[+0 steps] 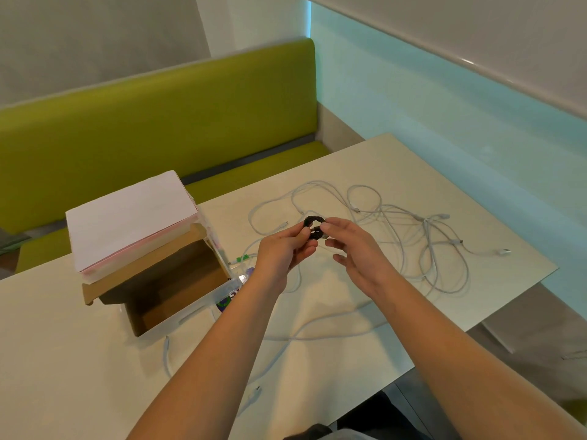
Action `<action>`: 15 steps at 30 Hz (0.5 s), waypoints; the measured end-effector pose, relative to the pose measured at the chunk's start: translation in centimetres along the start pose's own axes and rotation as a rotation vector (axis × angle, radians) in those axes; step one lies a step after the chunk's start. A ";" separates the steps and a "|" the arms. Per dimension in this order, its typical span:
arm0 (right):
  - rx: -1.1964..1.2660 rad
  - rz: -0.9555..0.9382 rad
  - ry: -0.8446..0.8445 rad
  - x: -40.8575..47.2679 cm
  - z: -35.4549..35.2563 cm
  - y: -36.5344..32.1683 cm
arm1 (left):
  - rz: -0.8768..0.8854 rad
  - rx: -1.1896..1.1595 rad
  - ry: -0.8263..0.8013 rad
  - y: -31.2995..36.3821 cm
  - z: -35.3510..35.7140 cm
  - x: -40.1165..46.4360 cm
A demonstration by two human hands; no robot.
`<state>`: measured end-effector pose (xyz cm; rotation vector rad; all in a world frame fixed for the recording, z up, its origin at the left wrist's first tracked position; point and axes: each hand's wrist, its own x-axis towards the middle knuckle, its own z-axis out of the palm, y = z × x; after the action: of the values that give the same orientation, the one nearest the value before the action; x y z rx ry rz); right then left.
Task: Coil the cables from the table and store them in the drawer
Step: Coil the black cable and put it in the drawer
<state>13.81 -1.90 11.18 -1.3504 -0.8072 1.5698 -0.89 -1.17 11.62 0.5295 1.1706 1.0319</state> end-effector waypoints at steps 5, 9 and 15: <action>-0.037 -0.034 0.056 0.2 -0.2 -0.1 | -0.043 -0.025 -0.057 0.4 0.2 0.0; -0.065 -0.036 0.027 0.3 -0.2 -0.1 | -0.099 -0.058 -0.075 0.7 0.1 0.1; -0.095 0.039 0.035 0.7 0.0 -0.5 | -0.030 0.027 -0.089 -0.1 0.2 -0.1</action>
<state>13.92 -1.07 11.40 -1.4664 -0.8478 1.5499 -0.65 -1.31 11.64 0.5719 1.1124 0.9587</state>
